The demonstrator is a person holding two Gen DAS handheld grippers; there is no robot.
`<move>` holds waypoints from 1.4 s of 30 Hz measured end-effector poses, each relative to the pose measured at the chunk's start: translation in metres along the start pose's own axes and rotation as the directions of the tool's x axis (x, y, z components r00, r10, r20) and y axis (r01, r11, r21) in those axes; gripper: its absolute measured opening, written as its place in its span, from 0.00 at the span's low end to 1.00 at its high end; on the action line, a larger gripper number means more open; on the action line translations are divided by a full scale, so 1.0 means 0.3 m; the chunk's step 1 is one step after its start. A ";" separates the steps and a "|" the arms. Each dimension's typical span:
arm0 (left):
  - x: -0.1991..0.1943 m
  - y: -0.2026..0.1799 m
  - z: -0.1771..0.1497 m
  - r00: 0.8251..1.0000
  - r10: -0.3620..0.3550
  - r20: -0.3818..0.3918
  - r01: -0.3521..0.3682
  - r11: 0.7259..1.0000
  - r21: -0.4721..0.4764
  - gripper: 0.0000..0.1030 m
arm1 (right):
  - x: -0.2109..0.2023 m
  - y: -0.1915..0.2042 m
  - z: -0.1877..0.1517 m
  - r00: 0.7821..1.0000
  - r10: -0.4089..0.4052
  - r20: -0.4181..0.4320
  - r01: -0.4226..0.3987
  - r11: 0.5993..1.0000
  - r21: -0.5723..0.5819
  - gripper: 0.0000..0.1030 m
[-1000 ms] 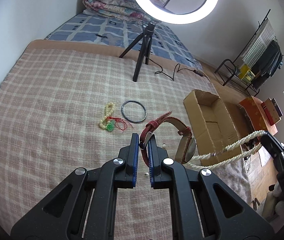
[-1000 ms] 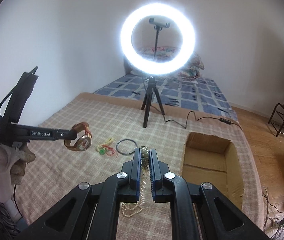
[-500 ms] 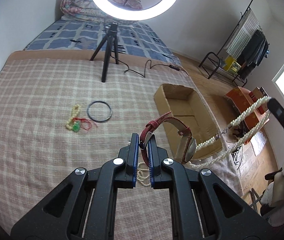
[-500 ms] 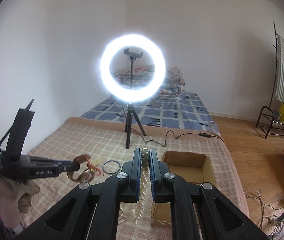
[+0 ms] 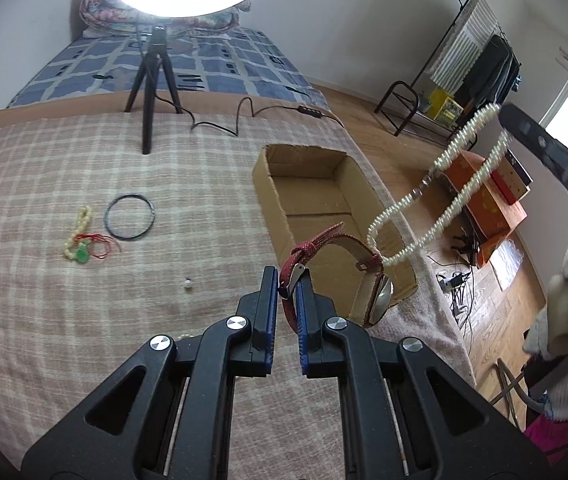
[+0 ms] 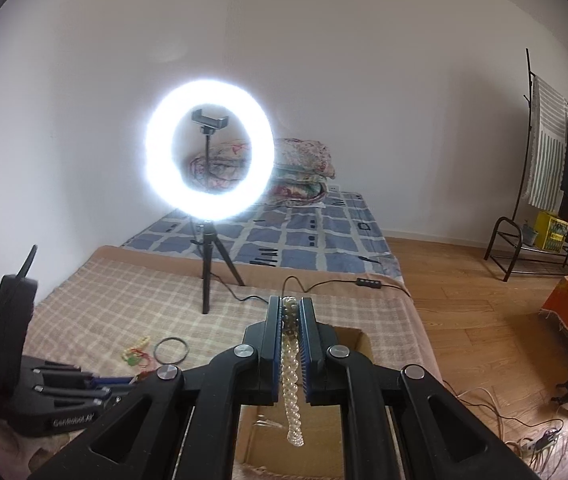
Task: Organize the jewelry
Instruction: 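Lower necklace into the box and open right tool while left tool releases the watch there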
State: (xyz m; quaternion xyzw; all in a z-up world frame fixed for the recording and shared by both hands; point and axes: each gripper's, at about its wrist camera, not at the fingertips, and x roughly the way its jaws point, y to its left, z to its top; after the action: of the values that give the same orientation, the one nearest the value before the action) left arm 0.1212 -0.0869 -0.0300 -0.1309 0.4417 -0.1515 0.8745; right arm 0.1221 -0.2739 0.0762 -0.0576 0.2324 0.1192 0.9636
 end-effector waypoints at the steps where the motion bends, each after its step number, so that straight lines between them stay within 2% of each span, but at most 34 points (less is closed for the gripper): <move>1: 0.012 -0.010 -0.001 1.000 0.001 -0.004 -0.001 1.000 0.005 0.07 | 0.014 -0.010 0.003 1.000 -0.003 -0.002 0.003 1.000 0.001 0.05; 9: 0.115 -0.096 -0.005 0.999 -0.008 -0.041 0.009 1.000 0.029 0.07 | 0.163 -0.116 0.015 0.999 -0.029 -0.032 0.030 0.999 0.041 0.05; 20: 0.270 -0.180 -0.020 0.995 -0.019 -0.100 0.022 0.999 0.030 0.07 | 0.382 -0.249 -0.045 0.992 -0.045 -0.114 0.057 0.992 0.108 0.05; 29: 0.377 -0.195 -0.043 0.990 0.003 -0.144 0.004 0.999 0.047 0.07 | 0.507 -0.316 -0.103 0.986 -0.019 -0.165 0.045 0.986 0.158 0.05; 34: 0.393 -0.204 -0.048 0.990 0.014 -0.140 -0.005 0.998 0.065 0.07 | 0.564 -0.323 -0.133 0.979 0.007 -0.202 0.029 0.984 0.174 0.05; 37: 0.394 -0.209 -0.047 0.991 0.007 -0.135 0.002 0.997 0.073 0.12 | 0.582 -0.324 -0.142 0.976 0.019 -0.215 0.022 0.982 0.188 0.07; 39: 0.394 -0.210 -0.044 0.991 0.001 -0.134 0.008 0.997 0.070 0.25 | 0.586 -0.323 -0.143 0.975 0.022 -0.219 0.022 0.980 0.196 0.20; 40: 0.391 -0.208 -0.043 0.991 -0.003 -0.132 0.011 0.998 0.067 0.40 | 0.583 -0.323 -0.142 0.976 0.019 -0.215 0.026 0.979 0.202 0.35; 41: 0.384 -0.207 -0.042 0.993 -0.008 -0.121 0.016 0.998 0.064 0.48 | 0.578 -0.324 -0.139 0.977 0.008 -0.211 0.037 0.977 0.209 0.53; 42: 0.374 -0.208 -0.041 0.994 -0.008 -0.109 0.016 0.998 0.066 0.48 | 0.572 -0.325 -0.135 0.978 -0.007 -0.206 0.053 0.975 0.215 0.63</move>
State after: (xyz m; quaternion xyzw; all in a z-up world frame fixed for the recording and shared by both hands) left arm 0.1652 -0.1882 -0.0969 -0.0958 0.4827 -0.1783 0.8521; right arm 0.2775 -0.3399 -0.0334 0.0336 0.3408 0.0717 0.9368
